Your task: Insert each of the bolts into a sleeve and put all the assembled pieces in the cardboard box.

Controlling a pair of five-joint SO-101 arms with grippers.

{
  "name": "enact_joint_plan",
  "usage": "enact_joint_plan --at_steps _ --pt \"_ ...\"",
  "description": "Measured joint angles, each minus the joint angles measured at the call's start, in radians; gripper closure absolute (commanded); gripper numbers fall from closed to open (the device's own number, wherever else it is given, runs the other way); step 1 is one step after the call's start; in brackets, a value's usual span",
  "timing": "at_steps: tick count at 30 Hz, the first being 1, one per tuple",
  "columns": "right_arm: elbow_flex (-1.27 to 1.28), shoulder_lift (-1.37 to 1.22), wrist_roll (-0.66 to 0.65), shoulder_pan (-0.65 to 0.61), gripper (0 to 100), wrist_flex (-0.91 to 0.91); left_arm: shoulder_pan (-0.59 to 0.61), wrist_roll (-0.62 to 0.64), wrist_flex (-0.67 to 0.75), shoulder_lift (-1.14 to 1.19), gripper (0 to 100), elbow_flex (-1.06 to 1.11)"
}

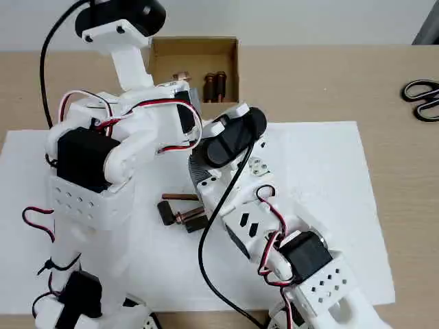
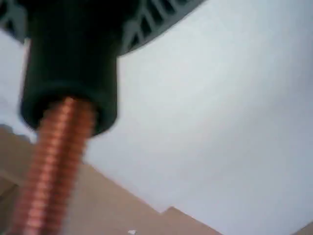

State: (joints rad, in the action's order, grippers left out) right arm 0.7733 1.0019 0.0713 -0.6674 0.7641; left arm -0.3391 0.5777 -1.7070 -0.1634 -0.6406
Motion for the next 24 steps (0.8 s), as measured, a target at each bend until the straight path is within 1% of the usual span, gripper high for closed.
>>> enact_joint_plan --at_steps 6,8,12,15,19,24 --pt "0.000 0.000 0.002 0.005 99.7 0.000 -0.032 -0.008 -0.015 -0.003 99 -0.011" --pt "0.000 0.000 0.002 0.005 99.7 0.000 -0.032 -0.008 -0.018 -0.026 93 -0.011" --pt "-0.002 0.000 0.003 0.005 99.7 0.000 -0.044 0.000 -0.026 -0.084 76 -0.012" --pt "0.000 -0.002 0.002 0.005 99.7 0.000 -0.049 0.000 -0.021 -0.124 69 0.008" --pt "0.000 0.002 0.000 0.002 99.7 0.000 -0.048 0.002 -0.017 -0.157 68 0.057" --pt "0.000 0.012 0.000 0.000 99.7 0.000 -0.048 0.002 -0.012 -0.170 68 0.060"
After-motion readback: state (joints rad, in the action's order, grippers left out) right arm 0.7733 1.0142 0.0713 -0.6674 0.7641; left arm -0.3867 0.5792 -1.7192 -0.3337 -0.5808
